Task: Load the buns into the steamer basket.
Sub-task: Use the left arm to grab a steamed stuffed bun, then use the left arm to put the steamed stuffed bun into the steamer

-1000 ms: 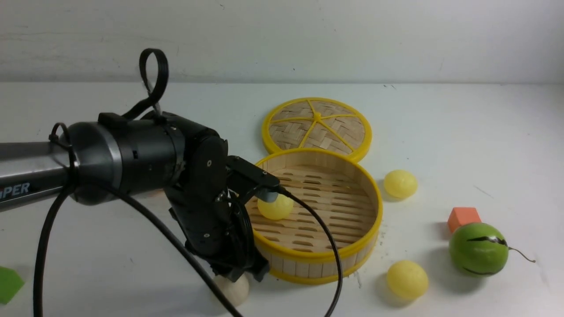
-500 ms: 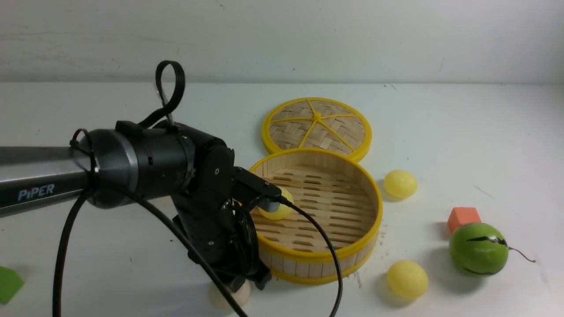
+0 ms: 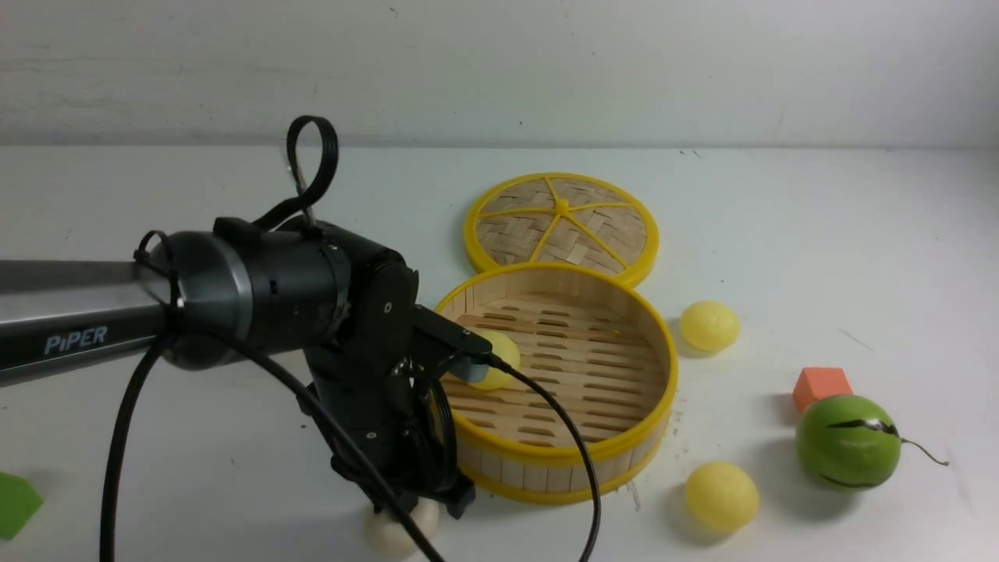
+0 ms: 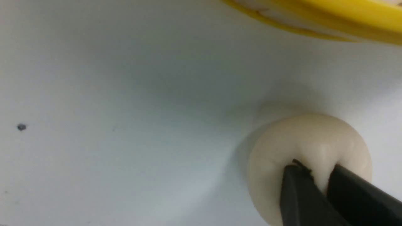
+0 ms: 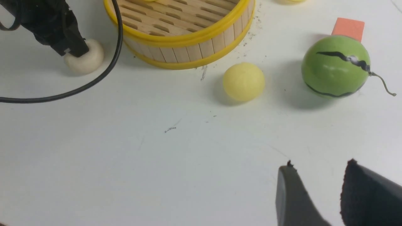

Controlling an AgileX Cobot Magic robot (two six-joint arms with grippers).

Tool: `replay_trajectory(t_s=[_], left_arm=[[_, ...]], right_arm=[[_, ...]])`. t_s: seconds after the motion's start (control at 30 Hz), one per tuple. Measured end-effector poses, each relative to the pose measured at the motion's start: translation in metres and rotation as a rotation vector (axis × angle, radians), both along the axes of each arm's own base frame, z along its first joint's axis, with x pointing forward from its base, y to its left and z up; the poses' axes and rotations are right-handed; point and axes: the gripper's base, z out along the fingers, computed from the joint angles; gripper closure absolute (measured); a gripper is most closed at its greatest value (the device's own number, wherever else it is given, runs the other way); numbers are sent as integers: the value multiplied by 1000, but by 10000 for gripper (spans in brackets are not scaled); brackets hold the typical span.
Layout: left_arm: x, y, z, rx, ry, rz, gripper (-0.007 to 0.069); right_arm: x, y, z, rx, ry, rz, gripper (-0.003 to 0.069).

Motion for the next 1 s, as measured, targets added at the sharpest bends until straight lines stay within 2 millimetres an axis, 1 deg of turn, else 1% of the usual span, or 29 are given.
replay_trajectory(t_s=[0.03,0.07,0.1,0.2,0.27,0.3,0.33,0.37,0.4,0.43,0.47,0.57,0.6,0.63,0.67,0.7,0.73,0.77,0.83,0.87,0.9,0.93,0.97,1.0], left_arm=[[-1,1,2,0,1,3,624],[-1,1,2,1,2,3,624],[-2,2,6,5,-6,2,636],[-7,6,22,3,-28,3,636],[-13,11,43,-11,-60,10,636],[-13,11,43,-12,-61,10,636],[-17,14,61,-28,-85,14,636],[-18,14,75,-48,-106,16,636],[-16,11,94,-86,-141,22,636],[-16,11,97,-92,-146,22,636],[-11,6,120,-146,-190,27,636],[5,-9,149,-226,-235,15,636],[7,-10,150,-230,-235,13,636],[19,-22,149,-245,-210,-2,636],[26,-28,149,-252,-207,-16,636],[28,-29,148,-253,-204,-18,636],[40,-38,136,-244,-177,-32,636],[50,-45,131,-243,-174,-40,636],[69,-57,111,-230,-159,-46,636],[73,-60,110,-233,-165,-46,636],[87,-68,97,-226,-163,-50,636],[94,-73,87,-220,-156,-53,636],[96,-74,87,-224,-163,-53,636],[107,-81,77,-220,-167,-55,636]], right_arm=[[0,0,0,0,0,0,420],[0,0,0,0,0,0,420],[0,0,0,0,0,0,420],[0,0,0,0,0,0,420],[0,0,0,0,-1,0,420],[0,0,0,1,-2,-1,420],[0,0,0,2,-6,-2,420],[1,0,1,3,-10,-3,420],[1,0,2,6,-23,-6,420],[2,0,2,7,-26,-7,420],[3,0,3,11,-39,-10,420],[4,0,5,19,-70,-19,420],[4,0,5,19,-70,-19,420],[6,0,6,21,-86,-24,420],[6,-1,7,19,-97,-28,420],[6,-1,7,18,-100,-29,420],[7,-2,8,6,-112,-36,420],[8,-3,8,-3,-118,-40,420],[8,-5,8,-24,-127,-49,420],[8,-5,8,-25,-127,-51,420],[9,-6,7,-29,-125,-63,420],[9,-6,7,-28,-124,-68,420],[9,-6,7,-29,-124,-68,420],[9,-7,7,-32,-124,-72,420]])
